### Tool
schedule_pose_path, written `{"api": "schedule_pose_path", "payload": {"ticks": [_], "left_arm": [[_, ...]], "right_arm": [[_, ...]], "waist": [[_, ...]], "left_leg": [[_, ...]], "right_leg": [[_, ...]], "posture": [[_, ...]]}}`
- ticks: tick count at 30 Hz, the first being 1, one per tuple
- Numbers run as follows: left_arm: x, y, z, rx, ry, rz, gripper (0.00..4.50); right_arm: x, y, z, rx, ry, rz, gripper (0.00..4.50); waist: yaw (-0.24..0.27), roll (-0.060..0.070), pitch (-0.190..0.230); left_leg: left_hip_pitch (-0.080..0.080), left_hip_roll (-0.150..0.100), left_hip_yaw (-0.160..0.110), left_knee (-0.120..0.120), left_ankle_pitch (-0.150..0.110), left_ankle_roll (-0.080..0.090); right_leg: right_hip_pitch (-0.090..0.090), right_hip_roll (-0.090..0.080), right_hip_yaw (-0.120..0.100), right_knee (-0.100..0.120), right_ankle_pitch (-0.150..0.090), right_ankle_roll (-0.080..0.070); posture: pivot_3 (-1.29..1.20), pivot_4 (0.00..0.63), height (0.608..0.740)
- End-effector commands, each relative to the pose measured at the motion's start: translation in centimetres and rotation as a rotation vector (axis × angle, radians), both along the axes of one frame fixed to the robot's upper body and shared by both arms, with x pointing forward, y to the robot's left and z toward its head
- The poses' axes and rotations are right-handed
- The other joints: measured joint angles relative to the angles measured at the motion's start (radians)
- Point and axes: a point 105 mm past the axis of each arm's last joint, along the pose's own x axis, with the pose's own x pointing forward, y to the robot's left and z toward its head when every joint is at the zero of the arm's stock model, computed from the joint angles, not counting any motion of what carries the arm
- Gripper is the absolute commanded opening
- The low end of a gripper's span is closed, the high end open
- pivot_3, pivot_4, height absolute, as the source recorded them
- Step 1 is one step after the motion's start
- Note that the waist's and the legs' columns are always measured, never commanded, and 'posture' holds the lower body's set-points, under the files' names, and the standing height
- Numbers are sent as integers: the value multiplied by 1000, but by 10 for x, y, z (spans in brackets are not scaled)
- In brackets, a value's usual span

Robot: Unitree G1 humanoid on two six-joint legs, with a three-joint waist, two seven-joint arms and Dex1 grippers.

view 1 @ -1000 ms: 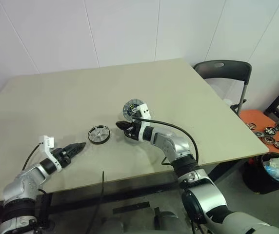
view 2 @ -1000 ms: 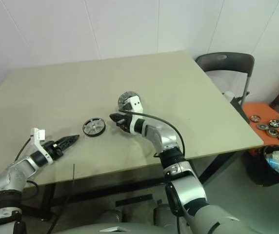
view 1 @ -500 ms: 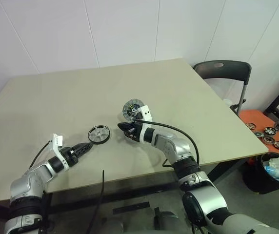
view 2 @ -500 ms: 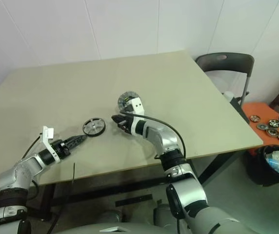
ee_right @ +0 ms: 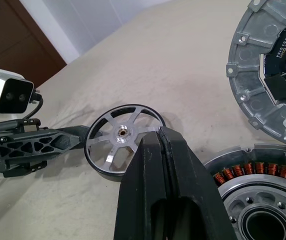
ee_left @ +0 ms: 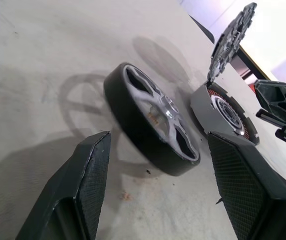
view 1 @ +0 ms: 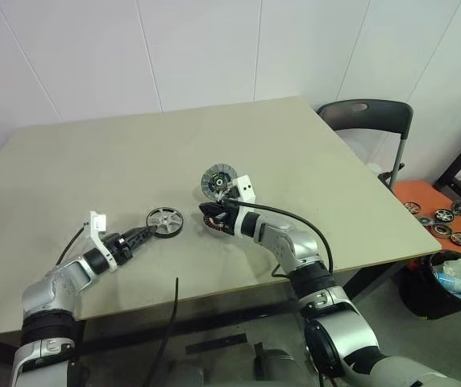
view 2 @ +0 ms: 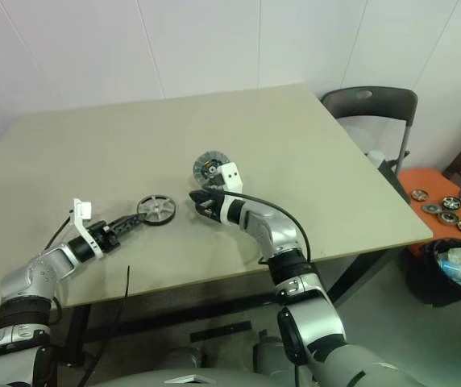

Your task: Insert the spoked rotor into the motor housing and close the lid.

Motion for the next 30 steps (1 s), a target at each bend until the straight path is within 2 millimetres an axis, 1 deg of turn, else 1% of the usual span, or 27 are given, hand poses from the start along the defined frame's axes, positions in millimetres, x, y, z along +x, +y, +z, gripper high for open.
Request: {"api": "schedule_pose_path", "payload": {"ticks": [1, 7, 12, 13, 14, 15, 16, 17, 19, 23, 26, 30], "left_arm": [[3, -4, 16, -7, -59, -22, 3247], [3, -4, 18, -18, -48, -19, 3247], [7, 9, 6, 10, 8, 37, 3247], [9, 1, 0, 27, 13, 38, 3247], [15, -43, -8, 28, 13, 13, 3247], [18, -78, -11, 33, 26, 14, 3247], [20, -100, -11, 38, 42, 30, 3247], [21, -110, -12, 46, 57, 48, 3247], [23, -112, -13, 64, 67, 72, 3247], [25, -119, -7, 53, 49, 78, 3247], [27, -118, -2, 50, 26, 82, 3247], [29, -117, 0, 55, 14, 84, 3247]], "right_arm": [[2, 4, 18, 23, -64, 5, 17], [2, 5, 18, 22, -66, 1, 17], [2, 4, 17, 18, -66, -3, 17], [2, 4, 17, 18, -65, -4, 17], [2, 4, 17, 17, -65, -5, 17], [2, 3, 16, 16, -64, -6, 17], [2, 3, 16, 15, -64, -7, 17], [2, 3, 16, 14, -64, -8, 17], [2, 3, 16, 12, -63, -9, 17], [1, 2, 15, 9, -64, -11, 17], [2, 2, 15, 10, -61, -14, 17], [1, 3, 14, 12, -57, -16, 17]], "waist": [[0, 0, 0], [0, 0, 0], [0, 0, 0], [-1, 0, 0], [0, 0, 0], [7, 0, -1], [24, 1, -1], [41, 0, -1], [51, -3, -4], [47, -3, -4], [33, -3, -4], [31, -3, -4]], "left_leg": [[0, 0, 0, 0, 0, 0], [0, 0, 0, 0, 0, 0], [0, 0, 0, 0, 0, 0], [0, 0, 0, 0, 0, 0], [0, 0, 0, 0, 0, 0], [0, 0, 0, 0, 0, 0], [0, -1, -1, 1, 0, 0], [0, -3, -2, 2, 0, 0], [-1, -5, 0, 7, -1, 2], [1, -5, 1, 9, -1, 2], [0, -5, 1, 12, -1, 2], [0, -5, 1, 14, -1, 2]], "right_leg": [[0, 0, 0, 0, 0, 0], [0, 0, 0, 0, 0, 0], [0, 0, 0, 0, 0, 0], [0, 0, 0, 0, 0, 0], [0, 0, 0, 0, 0, 0], [0, 0, 0, 0, 0, 0], [2, -1, 0, 0, 0, 0], [3, -4, 0, -1, 0, 0], [4, -4, 0, -2, 2, 4], [6, -1, 0, -1, 2, 4], [7, 1, 0, -1, 2, 4], [8, 1, 0, 0, 2, 4]], "posture": [[0, 0, 740], [0, 0, 740], [0, 0, 740], [0, 0, 740], [0, 0, 740], [0, 0, 740], [0, 0, 740], [0, 0, 740], [0, 0, 740], [0, 0, 740], [0, 0, 740], [0, 0, 740]]}}
